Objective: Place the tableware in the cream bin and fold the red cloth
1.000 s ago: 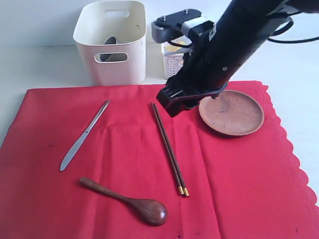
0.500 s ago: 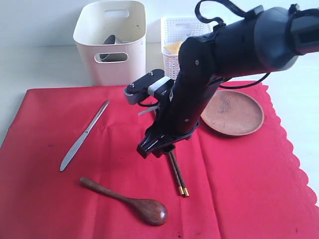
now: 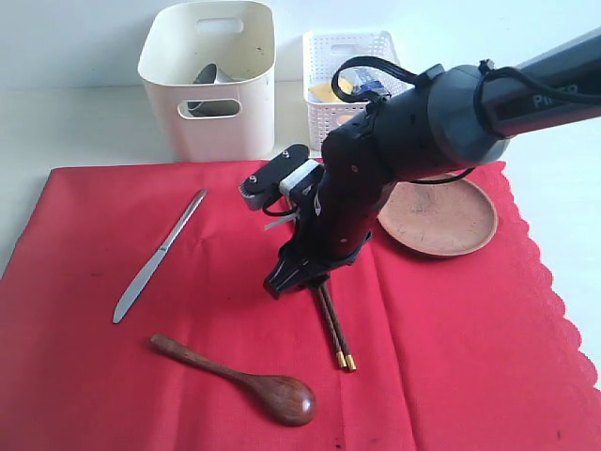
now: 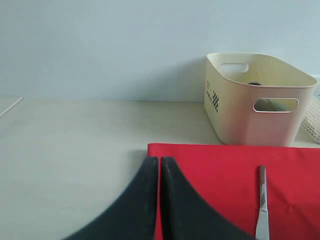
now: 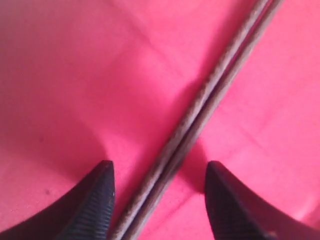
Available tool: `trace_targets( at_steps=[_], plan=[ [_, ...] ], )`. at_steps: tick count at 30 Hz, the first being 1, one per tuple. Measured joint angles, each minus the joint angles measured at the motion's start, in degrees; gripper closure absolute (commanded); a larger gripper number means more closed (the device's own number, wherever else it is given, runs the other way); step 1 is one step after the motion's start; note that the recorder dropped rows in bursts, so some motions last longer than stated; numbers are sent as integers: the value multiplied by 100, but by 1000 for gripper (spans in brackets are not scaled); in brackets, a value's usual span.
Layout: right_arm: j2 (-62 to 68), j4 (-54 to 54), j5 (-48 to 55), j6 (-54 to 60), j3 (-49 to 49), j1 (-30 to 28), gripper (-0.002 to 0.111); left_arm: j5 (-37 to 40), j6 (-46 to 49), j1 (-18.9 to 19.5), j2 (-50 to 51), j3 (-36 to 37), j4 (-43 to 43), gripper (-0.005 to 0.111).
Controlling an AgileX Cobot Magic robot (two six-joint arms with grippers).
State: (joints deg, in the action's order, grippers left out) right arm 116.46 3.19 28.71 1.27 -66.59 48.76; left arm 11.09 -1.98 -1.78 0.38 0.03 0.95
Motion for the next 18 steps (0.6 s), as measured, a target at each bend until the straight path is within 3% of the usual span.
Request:
trace_targets(
  at_steps=[5, 10, 18],
  plan=[
    [13, 52, -52, -127, -11, 0, 89, 0, 0, 0, 0, 0, 0, 103],
    [13, 77, -65, -127, -35, 0, 107, 0, 0, 0, 0, 0, 0, 103],
    [0, 77, -80, 55, -46, 13, 108, 0, 0, 0, 0, 0, 0, 103]
  ],
)
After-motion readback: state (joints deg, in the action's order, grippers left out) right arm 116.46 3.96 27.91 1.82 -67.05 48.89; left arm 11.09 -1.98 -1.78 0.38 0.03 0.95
